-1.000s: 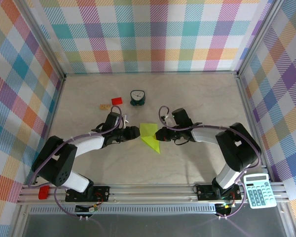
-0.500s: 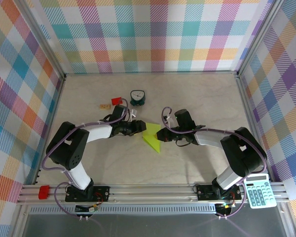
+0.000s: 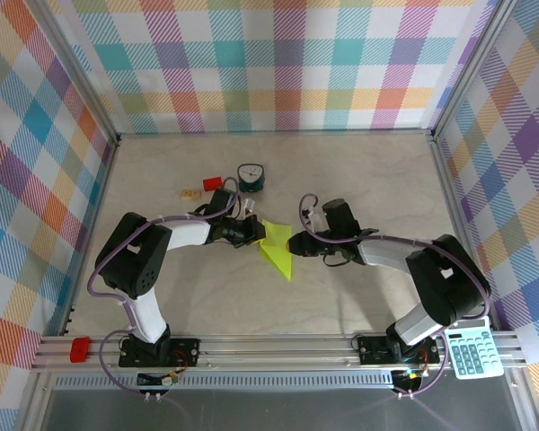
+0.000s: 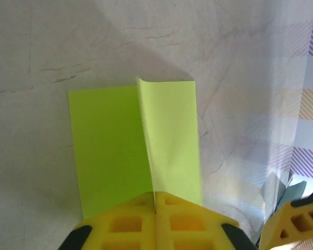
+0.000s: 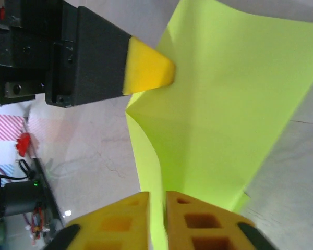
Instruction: Fold a paper plane with a square sheet of paper (fold left side to right side)
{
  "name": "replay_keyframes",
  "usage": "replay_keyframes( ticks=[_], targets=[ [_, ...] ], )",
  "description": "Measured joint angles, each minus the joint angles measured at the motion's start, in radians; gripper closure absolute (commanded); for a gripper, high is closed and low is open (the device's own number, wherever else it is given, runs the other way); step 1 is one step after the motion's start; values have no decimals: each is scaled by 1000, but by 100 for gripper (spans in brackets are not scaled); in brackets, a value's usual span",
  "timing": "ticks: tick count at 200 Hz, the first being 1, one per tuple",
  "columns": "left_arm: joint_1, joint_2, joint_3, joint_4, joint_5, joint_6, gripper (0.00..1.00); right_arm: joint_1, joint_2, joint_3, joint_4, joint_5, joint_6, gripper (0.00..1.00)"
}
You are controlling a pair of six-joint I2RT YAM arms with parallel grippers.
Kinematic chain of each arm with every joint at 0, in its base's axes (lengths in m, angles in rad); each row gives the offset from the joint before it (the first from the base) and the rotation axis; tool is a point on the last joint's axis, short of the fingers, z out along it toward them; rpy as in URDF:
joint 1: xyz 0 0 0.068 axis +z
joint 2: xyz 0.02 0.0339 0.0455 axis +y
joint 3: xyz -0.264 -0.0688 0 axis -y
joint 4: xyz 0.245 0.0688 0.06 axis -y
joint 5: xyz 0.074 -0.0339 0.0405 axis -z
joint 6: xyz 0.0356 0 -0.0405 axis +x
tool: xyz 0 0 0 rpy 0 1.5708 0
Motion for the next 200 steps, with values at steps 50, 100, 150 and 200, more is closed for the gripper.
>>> replay_keyframes(
  ticks=[50, 100, 150, 200],
  targets=[
    [-23, -102, -55, 6, -73, -87, 100, 11, -200, 15, -234, 183, -21, 55],
    [-76, -194, -152, 95, -198, -249, 100, 276, -232, 160, -497, 529, -19, 48],
    [-82, -225, -168, 117, -255, -312, 100, 485, -18, 258, -570, 764, 9, 45],
    [-83, -229, -167, 117, -262, -312, 100, 531, 95, 306, -581, 864, 4, 46]
  ],
)
